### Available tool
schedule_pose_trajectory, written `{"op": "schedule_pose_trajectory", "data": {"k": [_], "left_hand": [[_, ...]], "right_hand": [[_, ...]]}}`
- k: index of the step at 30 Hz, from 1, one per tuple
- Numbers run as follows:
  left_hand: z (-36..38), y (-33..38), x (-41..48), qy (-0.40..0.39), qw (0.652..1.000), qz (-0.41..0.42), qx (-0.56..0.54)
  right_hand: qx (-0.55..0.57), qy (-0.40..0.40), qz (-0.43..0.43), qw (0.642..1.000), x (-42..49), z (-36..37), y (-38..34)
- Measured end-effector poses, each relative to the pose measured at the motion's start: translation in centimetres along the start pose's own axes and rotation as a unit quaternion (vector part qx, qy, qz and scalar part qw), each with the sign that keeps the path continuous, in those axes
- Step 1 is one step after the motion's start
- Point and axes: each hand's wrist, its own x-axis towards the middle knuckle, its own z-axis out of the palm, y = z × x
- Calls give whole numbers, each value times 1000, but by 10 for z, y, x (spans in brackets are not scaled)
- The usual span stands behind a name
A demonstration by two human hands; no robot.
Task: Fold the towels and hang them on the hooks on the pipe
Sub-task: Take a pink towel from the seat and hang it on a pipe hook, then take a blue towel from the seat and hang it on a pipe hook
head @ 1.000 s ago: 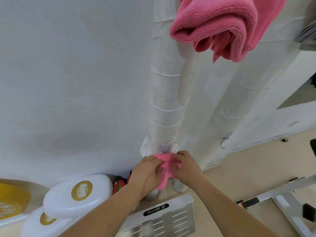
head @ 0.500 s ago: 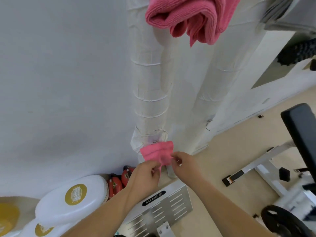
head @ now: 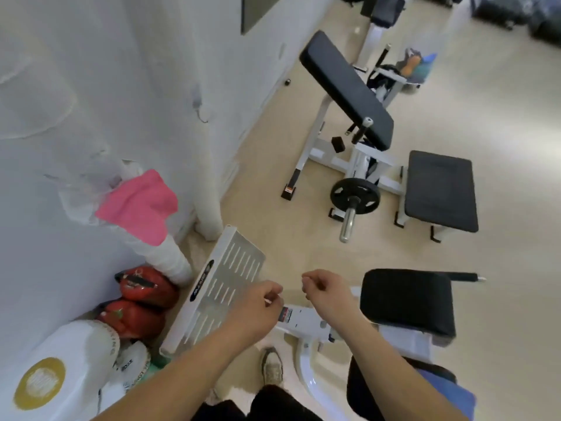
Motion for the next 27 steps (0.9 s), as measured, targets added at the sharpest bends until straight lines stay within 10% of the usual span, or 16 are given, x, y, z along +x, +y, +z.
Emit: {"op": "schedule_pose_trajectory", "data": {"k": [12, 17, 27], "left_hand": [[237, 62, -52, -195, 978, 8, 78], [320, 61, -74, -268, 956, -15, 118], [394, 47, -51, -255, 950, -175, 50]], "right_hand": [[18, 238, 178, 954, -139, -119, 260], [-5, 138, 281, 950, -170, -128, 352], [13, 26, 228, 973, -184, -135, 384]]}}
